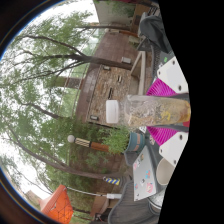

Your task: Pour water

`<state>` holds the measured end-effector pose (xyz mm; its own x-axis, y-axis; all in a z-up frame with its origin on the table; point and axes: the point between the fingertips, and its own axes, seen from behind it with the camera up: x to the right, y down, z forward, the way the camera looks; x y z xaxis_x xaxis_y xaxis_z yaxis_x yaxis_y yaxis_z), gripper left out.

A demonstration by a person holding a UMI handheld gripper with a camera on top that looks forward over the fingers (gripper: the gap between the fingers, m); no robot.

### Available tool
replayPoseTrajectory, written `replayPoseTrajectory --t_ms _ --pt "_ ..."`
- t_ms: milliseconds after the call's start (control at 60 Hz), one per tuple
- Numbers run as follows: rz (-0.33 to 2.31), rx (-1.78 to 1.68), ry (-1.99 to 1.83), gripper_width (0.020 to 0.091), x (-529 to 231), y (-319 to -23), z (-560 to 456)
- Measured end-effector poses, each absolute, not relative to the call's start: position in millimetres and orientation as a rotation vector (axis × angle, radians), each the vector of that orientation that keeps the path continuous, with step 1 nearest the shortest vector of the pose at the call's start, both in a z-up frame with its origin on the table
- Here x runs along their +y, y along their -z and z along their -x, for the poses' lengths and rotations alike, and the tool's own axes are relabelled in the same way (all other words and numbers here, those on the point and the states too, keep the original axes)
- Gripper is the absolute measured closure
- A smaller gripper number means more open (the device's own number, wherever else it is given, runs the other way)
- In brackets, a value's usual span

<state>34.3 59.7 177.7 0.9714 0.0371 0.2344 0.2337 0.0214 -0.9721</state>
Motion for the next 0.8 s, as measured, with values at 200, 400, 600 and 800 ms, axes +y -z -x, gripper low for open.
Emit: replayPoseTrajectory --t_ms 200,400,600,800 --pt "1.662 -0.055 -0.072 0.0723 92 -109 -48" --pt "1.699 -0.096 -0.038 0.0723 96 -83 -51" --pt "1.696 -0.068 -0.048 0.0677 93 -83 -54" --pt "1.789 -0.084 0.012 0.0250 73 -80 -53"
